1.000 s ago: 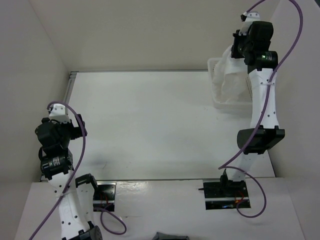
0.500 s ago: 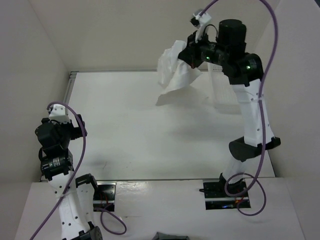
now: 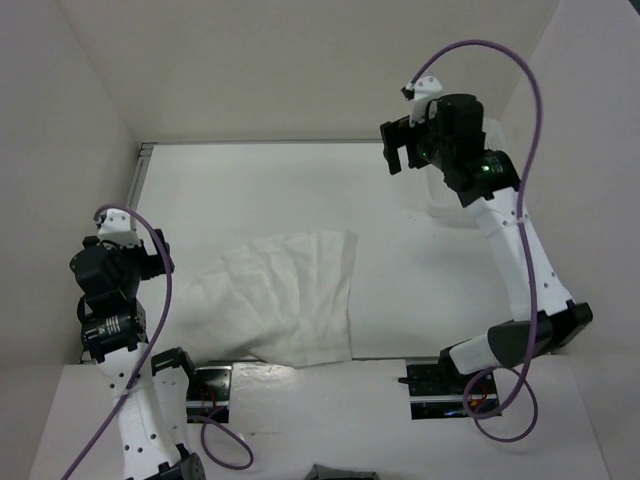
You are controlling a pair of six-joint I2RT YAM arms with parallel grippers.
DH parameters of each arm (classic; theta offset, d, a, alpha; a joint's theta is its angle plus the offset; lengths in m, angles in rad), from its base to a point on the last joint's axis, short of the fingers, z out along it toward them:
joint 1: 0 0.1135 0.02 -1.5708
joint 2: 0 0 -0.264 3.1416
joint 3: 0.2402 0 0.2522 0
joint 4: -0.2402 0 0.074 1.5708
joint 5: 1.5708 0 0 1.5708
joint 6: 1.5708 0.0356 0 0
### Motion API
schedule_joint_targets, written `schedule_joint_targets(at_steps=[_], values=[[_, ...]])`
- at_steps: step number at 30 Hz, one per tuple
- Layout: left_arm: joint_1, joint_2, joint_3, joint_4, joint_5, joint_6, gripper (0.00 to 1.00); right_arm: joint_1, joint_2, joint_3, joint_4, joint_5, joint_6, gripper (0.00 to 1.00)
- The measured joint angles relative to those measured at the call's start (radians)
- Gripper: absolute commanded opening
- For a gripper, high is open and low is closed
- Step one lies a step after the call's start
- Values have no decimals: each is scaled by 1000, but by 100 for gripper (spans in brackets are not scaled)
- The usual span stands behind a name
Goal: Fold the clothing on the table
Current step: Move the skirt to the center of the board, then flatten the skirt out
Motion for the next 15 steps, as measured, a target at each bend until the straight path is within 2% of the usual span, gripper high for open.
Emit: schedule_joint_targets(at_steps=[7,12,15], values=[[-8,74,30,-21,42,16,100,0,59,-193,-12,84,-3,99],[-100,345,173,-83,81,57,100,0,51,-208,-3,82,5,99],[-221,520,239,-96,61,99,100,0,40,-243,3,78,9,99]])
